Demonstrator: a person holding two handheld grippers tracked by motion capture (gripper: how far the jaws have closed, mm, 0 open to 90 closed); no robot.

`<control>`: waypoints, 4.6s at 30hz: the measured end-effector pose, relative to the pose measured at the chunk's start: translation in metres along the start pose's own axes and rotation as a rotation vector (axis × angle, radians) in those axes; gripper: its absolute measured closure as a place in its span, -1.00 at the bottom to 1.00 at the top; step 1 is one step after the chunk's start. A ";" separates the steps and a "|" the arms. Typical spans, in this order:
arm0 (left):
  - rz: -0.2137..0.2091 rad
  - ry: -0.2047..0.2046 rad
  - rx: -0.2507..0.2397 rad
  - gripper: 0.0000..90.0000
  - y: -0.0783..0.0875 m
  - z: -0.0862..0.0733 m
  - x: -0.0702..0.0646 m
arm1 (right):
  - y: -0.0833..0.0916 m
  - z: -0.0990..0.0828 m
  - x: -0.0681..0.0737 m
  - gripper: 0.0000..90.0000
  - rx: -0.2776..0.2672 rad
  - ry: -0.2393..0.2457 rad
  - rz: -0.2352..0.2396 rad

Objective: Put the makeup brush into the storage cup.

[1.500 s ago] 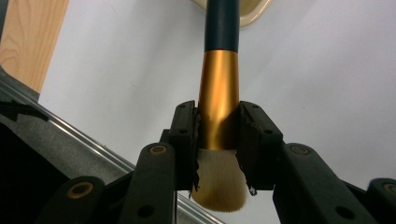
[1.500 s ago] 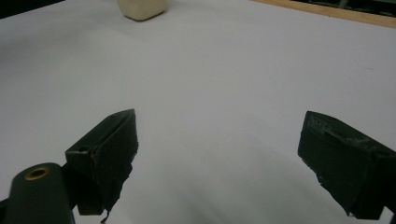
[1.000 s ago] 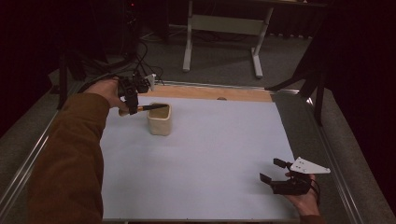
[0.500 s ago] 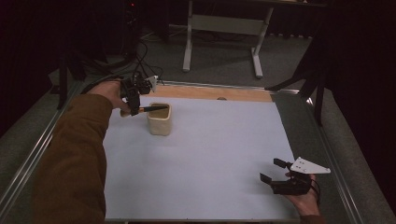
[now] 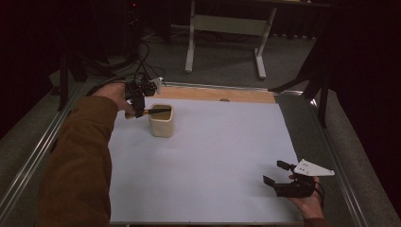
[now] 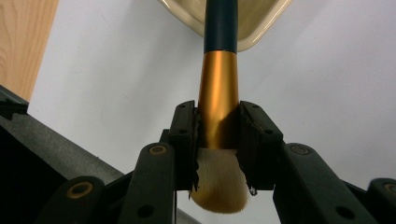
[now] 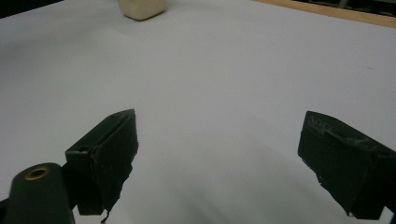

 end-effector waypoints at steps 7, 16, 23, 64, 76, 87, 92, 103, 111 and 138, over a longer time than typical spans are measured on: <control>0.003 0.014 -0.033 0.53 -0.001 0.006 -0.001 | 0.000 0.000 0.000 -0.74 0.001 0.000 0.000; -0.038 0.081 -0.254 0.06 0.007 0.018 0.000 | 0.000 0.000 0.000 -0.74 0.001 0.002 -0.002; -0.030 0.125 -0.371 -0.24 0.008 0.012 0.001 | 0.000 0.000 0.000 -0.74 0.002 0.004 -0.002; 0.123 0.332 -0.789 -0.63 0.006 -0.052 -0.016 | -0.001 0.000 0.001 -0.75 0.003 0.003 -0.006; 0.175 0.350 -0.807 -0.64 -0.006 -0.065 -0.028 | 0.000 0.000 0.001 -0.75 0.000 0.001 -0.011; 0.191 0.372 -0.869 -0.65 -0.013 -0.070 -0.042 | 0.001 0.001 0.001 -0.75 -0.004 0.001 -0.019; 0.201 0.382 -0.906 -0.65 -0.014 -0.071 -0.049 | 0.001 0.001 0.000 -0.76 -0.008 -0.001 -0.024; 0.250 0.423 -0.940 -0.64 -0.027 -0.086 -0.062 | 0.002 0.001 -0.001 -0.76 -0.016 -0.006 -0.035; 0.299 0.430 -0.945 -0.66 -0.031 -0.093 -0.077 | 0.004 0.002 -0.003 -0.76 -0.027 -0.017 -0.046; 0.262 0.536 -0.992 -0.68 -0.069 -0.119 -0.097 | 0.009 0.004 -0.010 -0.76 -0.067 -0.055 -0.068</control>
Point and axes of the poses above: each handheld gripper's, and its own axes: y roughly backward along the jaws, z roughly out of its top, x roughly to its left, the point moved 7 cm from there along -y, roughly forward along the jaws, and after that the axes turned 1 degree about x, right-handed, at the moved point
